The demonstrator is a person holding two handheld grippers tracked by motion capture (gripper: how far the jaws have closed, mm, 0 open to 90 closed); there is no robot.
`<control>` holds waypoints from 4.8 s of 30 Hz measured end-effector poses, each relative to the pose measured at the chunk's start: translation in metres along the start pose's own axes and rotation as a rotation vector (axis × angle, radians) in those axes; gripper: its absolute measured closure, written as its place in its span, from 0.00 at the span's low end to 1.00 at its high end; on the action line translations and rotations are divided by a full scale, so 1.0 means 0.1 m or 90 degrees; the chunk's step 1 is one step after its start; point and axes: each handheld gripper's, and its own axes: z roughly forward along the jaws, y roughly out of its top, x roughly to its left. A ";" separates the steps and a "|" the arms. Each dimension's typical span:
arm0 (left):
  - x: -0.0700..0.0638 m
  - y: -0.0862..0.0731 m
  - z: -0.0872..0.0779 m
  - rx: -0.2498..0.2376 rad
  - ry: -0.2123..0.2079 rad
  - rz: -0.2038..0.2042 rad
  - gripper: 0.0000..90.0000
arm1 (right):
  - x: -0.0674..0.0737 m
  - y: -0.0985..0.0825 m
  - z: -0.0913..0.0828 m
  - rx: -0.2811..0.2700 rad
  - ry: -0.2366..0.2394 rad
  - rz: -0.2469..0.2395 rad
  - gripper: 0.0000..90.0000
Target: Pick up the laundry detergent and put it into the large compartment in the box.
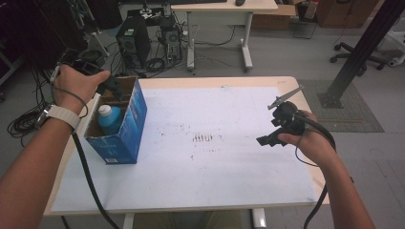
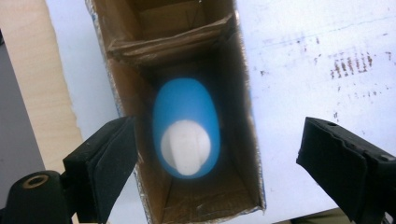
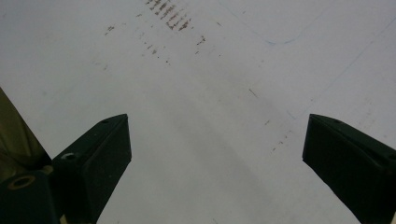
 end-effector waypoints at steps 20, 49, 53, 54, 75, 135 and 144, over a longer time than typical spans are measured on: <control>-0.16 0.08 -0.22 -0.015 -0.016 0.043 0.14 | 0.00 0.00 -0.02 -0.001 -0.002 0.001 0.09; -0.54 0.16 -0.41 -0.019 -0.041 0.154 0.13 | 0.00 -0.01 -0.03 -0.001 -0.002 0.002 0.09; -0.61 0.17 -0.41 -0.016 -0.044 0.172 0.13 | 0.00 -0.01 -0.03 0.001 -0.001 0.002 0.09; -0.63 0.17 -0.41 -0.016 -0.045 0.178 0.13 | 0.00 -0.01 -0.03 0.001 -0.002 0.002 0.09; -0.96 0.23 -0.39 -0.011 -0.070 0.256 0.13 | -0.01 -0.02 -0.03 0.002 -0.002 0.005 0.09; -1.46 0.15 0.09 0.005 -0.085 0.407 0.13 | -0.02 -0.04 -0.02 -0.003 -0.001 0.009 0.09; -1.46 0.13 0.09 0.003 -0.085 0.405 0.13 | 0.00 -0.06 -0.03 -0.002 -0.001 0.009 0.09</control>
